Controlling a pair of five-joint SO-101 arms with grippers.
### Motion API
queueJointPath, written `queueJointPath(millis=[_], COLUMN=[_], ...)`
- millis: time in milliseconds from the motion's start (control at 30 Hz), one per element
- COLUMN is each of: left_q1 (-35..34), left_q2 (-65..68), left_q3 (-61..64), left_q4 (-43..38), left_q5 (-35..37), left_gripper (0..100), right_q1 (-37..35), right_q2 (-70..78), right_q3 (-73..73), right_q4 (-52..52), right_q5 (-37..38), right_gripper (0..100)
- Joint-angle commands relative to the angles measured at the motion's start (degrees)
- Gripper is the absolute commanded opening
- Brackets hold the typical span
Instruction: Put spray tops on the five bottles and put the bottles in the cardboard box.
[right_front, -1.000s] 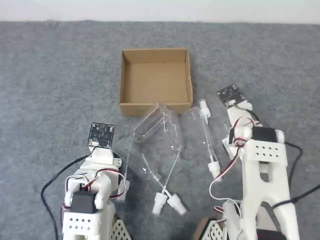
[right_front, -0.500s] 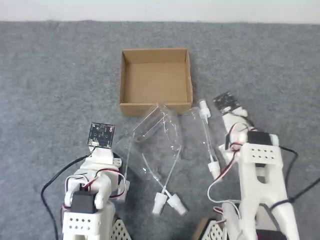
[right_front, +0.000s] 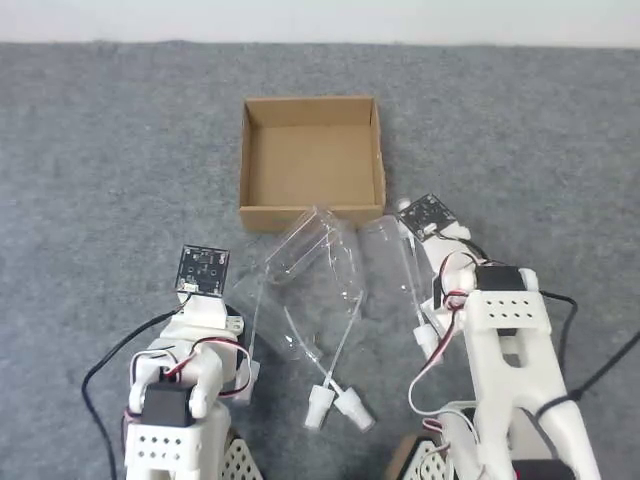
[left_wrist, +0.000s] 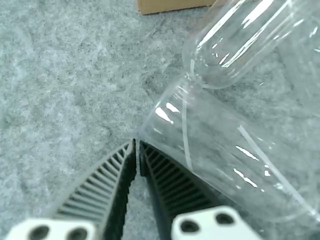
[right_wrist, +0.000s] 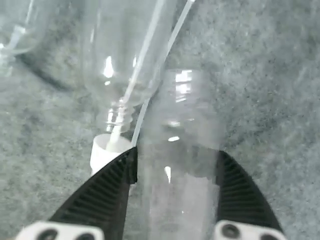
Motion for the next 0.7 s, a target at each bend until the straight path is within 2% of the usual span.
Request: queueJointPath(millis=[0,133,400,567,667], left_q1=[-0.09,-0.09,-0.09,-0.09,-0.09], left_q2=[-1.23,-1.23,-1.23,-1.23,-1.23], left_q3=[-0.92,-0.92,-0.92,-0.92,-0.92], left_q4=[-0.18,-0.18,-0.18,-0.18,-0.18], left_q5=[0.09,0.09,0.09,0.09,0.09], left_gripper=[1,1,1,1,1], right_q1=[-0.75,-0.66,-0.22,-0.22,-0.22], right_q2=[2.77,6.37,12.97,11.3,7.78], right_q3=[-1.14,-2.11,-6.59,-7.3,-7.3], right_q4=[0.57,-1.45,-1.63,-1.1,2.42], right_q5=[0.79,0.79,0.79,0.53,0.44], right_gripper=[23.8,23.3,14.4,2.4,2.9])
